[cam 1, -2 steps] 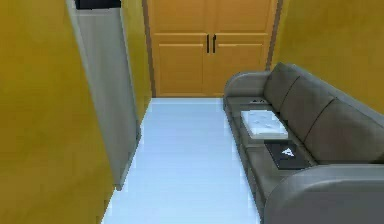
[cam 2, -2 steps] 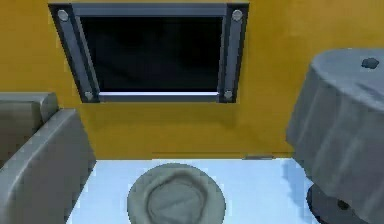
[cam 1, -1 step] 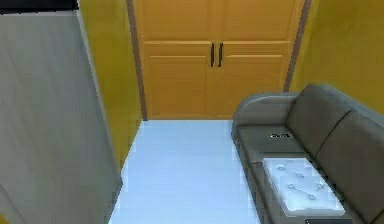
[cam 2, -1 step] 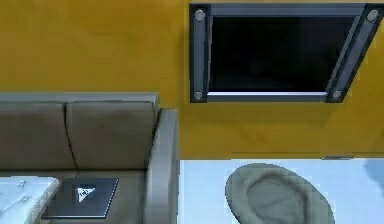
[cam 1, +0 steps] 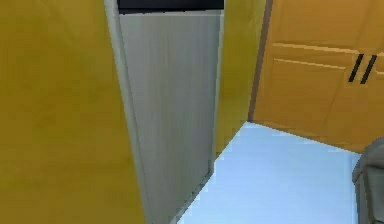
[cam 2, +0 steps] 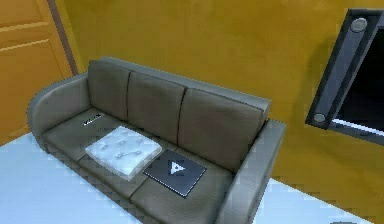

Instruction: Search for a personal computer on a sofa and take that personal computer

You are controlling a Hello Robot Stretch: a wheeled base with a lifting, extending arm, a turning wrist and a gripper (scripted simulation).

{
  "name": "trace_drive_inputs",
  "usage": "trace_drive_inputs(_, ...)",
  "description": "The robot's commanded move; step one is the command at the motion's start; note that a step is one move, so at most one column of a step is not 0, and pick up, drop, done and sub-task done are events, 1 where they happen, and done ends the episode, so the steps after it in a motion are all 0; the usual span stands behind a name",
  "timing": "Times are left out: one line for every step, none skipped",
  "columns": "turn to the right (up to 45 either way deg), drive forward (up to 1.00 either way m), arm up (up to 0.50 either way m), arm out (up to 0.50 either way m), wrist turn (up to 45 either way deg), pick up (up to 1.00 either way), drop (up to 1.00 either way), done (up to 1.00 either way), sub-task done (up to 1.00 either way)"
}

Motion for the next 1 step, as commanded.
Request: trace_drive_inputs(0.0,0.00,0.42,0.00,0.0,0.00,0.00,0.00,0.00)
